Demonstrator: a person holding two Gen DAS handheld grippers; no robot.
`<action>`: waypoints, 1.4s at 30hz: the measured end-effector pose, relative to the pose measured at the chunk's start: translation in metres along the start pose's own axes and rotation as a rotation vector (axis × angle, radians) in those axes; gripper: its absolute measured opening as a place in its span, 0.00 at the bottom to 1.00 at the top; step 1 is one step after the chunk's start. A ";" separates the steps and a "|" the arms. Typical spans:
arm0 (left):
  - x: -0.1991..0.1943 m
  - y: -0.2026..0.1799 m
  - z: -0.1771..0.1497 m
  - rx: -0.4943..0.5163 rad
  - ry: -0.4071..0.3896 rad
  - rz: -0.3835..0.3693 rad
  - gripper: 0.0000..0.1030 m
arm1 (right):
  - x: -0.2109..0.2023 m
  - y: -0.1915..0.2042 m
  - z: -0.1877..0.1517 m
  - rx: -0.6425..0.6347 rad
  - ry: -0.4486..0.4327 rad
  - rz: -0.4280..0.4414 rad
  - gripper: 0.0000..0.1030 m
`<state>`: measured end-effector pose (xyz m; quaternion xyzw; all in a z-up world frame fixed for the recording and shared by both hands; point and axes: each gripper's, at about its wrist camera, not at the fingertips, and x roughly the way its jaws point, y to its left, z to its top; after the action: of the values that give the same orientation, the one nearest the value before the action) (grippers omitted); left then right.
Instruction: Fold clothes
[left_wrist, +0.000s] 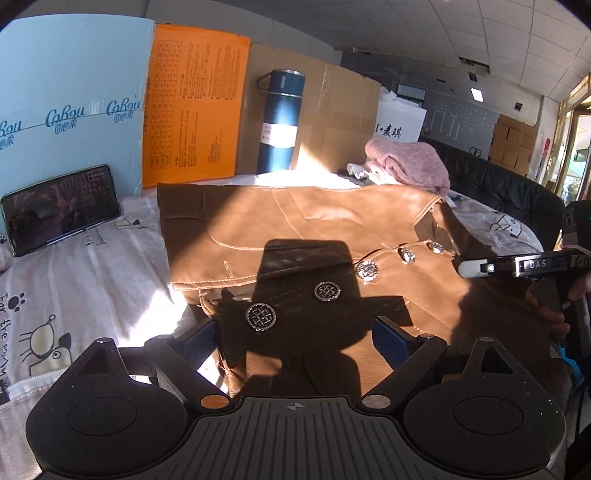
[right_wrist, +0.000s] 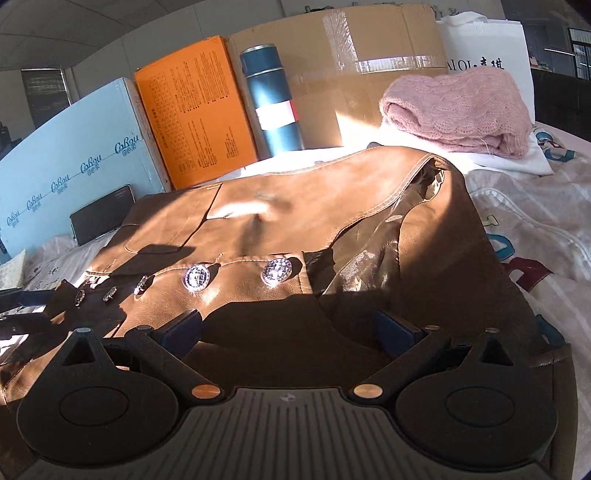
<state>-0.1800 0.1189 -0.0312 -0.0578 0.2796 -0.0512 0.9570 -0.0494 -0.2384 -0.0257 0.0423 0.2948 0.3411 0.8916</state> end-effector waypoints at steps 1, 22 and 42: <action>0.005 0.003 0.001 -0.002 0.017 0.025 0.39 | 0.004 -0.001 -0.002 0.003 0.010 -0.010 0.97; -0.002 0.001 0.011 0.126 -0.044 0.283 0.75 | -0.022 -0.014 -0.023 -0.131 -0.037 -0.255 1.00; -0.066 -0.087 -0.050 0.448 0.004 -0.036 0.95 | -0.058 0.076 -0.058 -0.390 0.034 0.271 1.00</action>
<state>-0.2676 0.0378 -0.0261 0.1510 0.2620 -0.1294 0.9444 -0.1602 -0.2246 -0.0235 -0.0972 0.2299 0.5088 0.8239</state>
